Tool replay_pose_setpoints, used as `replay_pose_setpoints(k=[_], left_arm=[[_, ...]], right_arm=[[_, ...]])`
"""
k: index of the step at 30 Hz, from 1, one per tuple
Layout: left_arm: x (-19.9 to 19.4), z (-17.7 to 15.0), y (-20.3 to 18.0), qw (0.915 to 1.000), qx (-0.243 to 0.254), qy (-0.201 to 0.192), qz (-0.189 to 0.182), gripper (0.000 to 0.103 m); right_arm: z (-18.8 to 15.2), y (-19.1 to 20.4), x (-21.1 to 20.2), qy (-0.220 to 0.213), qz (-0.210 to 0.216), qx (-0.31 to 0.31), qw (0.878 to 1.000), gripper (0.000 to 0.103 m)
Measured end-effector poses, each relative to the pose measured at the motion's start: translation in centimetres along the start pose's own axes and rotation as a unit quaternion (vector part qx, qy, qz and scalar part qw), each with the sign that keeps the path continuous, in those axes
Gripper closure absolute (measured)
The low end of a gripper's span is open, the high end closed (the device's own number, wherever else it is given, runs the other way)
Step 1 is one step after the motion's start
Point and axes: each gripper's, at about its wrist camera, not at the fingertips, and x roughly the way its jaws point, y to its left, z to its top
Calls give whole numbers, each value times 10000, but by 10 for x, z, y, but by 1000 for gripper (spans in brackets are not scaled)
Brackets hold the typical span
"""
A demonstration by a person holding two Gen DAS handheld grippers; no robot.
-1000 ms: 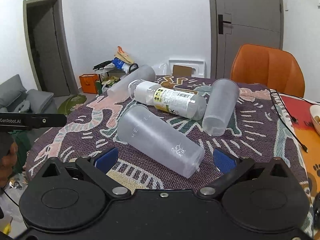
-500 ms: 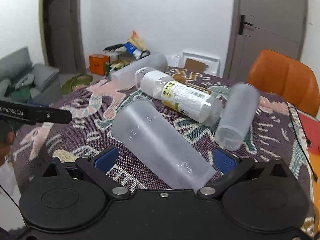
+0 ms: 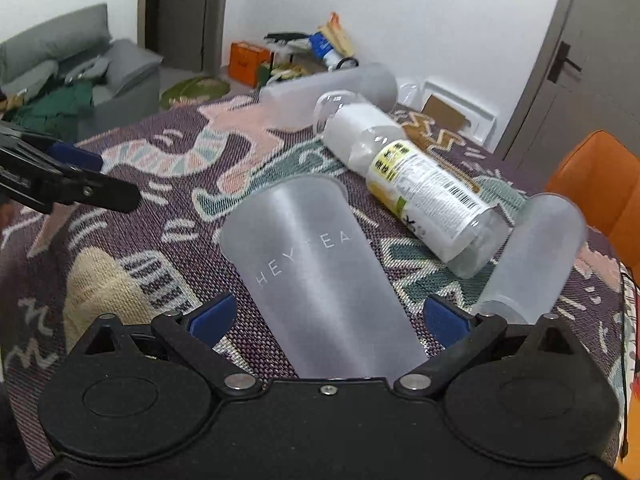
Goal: Flip cup upright
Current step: 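Close the right gripper on the HEYTEA cup's body, then lift the HEYTEA cup with the right gripper and rotate it upright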
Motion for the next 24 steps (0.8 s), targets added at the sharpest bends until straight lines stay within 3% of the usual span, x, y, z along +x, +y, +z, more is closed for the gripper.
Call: replay_pose_setpoints(k=[2, 7, 16, 24], left_arm=[[0, -2, 4, 10000, -24, 28, 28, 1], [-4, -2, 11, 10000, -50, 24, 22, 1], [-15, -2, 18, 9999, -77, -64, -42, 1], [-28, -5, 19, 9998, -7, -68, -187, 1]], right_arm=[[-1, 1, 7, 131, -6, -78, 9999, 19], [3, 1, 4, 78, 228, 98, 9997, 36], [12, 8, -9, -223, 473, 675, 9963, 37], [12, 33, -15, -269, 1070, 1330, 9850, 37]])
